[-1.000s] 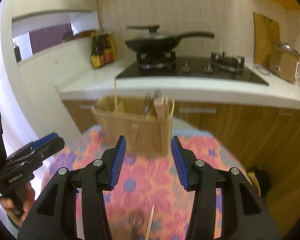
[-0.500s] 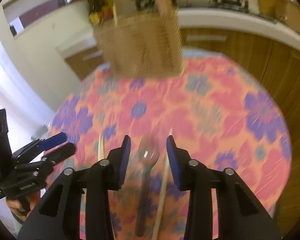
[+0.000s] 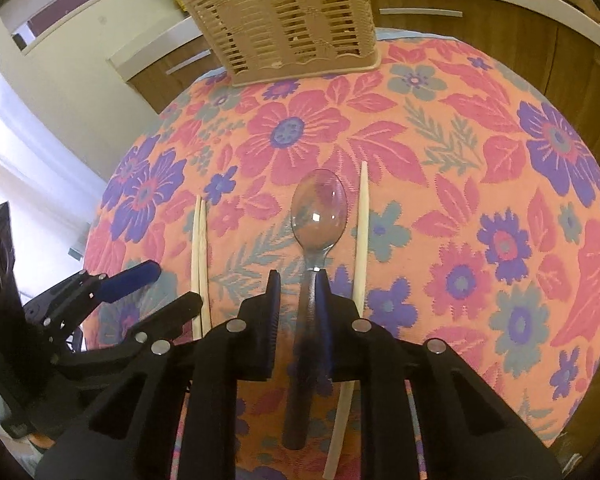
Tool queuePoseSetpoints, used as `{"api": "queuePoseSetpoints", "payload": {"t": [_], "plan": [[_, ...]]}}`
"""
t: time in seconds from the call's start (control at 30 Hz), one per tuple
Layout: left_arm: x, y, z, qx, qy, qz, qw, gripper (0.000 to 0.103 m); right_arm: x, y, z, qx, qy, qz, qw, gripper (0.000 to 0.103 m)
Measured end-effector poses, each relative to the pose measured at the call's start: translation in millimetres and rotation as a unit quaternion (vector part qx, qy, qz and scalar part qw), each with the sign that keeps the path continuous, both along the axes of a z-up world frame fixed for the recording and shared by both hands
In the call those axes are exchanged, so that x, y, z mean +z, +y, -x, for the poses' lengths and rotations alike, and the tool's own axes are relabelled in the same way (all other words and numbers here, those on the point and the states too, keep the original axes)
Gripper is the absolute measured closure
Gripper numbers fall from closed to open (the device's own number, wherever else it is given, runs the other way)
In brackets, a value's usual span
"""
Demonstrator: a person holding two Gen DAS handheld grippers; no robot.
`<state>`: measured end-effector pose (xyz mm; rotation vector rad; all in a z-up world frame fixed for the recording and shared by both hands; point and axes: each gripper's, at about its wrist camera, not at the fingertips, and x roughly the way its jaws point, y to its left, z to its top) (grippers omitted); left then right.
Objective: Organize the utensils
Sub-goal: 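Grasp a clear spoon with the right tool while the left tool grasps a chopstick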
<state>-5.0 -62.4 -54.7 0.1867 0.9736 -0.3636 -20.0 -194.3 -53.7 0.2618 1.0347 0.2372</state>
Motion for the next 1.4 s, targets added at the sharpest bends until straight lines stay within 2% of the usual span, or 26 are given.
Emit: {"api": "queuePoseSetpoints", "payload": {"t": [0.13,0.23,0.37,0.43,0.5,0.67,0.7,0.8,0.97,1.03,1.13,1.27,1.3,1.37,1.4], "plan": [[2,-5,2,-0.007,0.006,-0.021,0.9997,0.06,-5,0,0,0.0,0.009,-0.003,1.0,0.088],[3,-4,4,-0.006,0.014,-0.027,0.9995,0.062,-4,1,3,0.002,0.003,0.0,1.0,0.088],[3,-2,5,-0.006,0.022,-0.029,0.9993,0.062,-3,1,4,0.007,0.001,-0.001,1.0,0.088],[2,-3,2,-0.002,0.025,-0.029,0.9993,0.057,-4,3,2,0.01,0.005,0.001,1.0,0.088],[0,-5,-1,-0.004,0.029,-0.021,0.9993,0.057,-4,5,-1,0.013,0.009,0.007,1.0,0.088],[-2,-8,1,-0.012,0.027,-0.026,0.9992,0.06,-1,16,-17,0.033,0.025,0.05,0.998,0.088],[-1,-6,1,-0.015,0.03,-0.022,0.9992,0.064,-1,18,-19,0.037,0.026,0.061,0.997,0.088],[0,-3,4,-0.032,0.027,-0.025,0.9988,0.091,-1,22,-20,0.04,0.028,0.076,0.996,0.088],[1,4,3,-0.052,0.031,-0.021,0.998,0.092,-1,28,-17,0.041,0.021,0.097,0.994,0.088],[2,7,0,-0.046,0.041,-0.007,0.9981,0.09,-1,26,-18,0.038,0.023,0.095,0.994,0.088],[1,10,-6,-0.033,0.057,0.022,0.9976,0.074,0,27,-19,0.04,0.027,0.101,0.994,0.088],[-2,-3,-3,-0.025,0.029,-0.025,0.999,0.073,0,39,-19,0.049,0.016,0.138,0.989,0.089],[-3,-6,-1,-0.029,0.021,-0.038,0.9986,0.074,0,41,-19,0.047,0.014,0.142,0.989,0.092],[-3,-10,4,-0.037,0.006,-0.05,0.998,0.086,-1,40,-19,0.044,0.011,0.136,0.99,0.094],[-3,-10,5,-0.041,0.001,-0.054,0.9977,0.095,0,38,-19,0.042,0.011,0.127,0.991,0.094]]}}
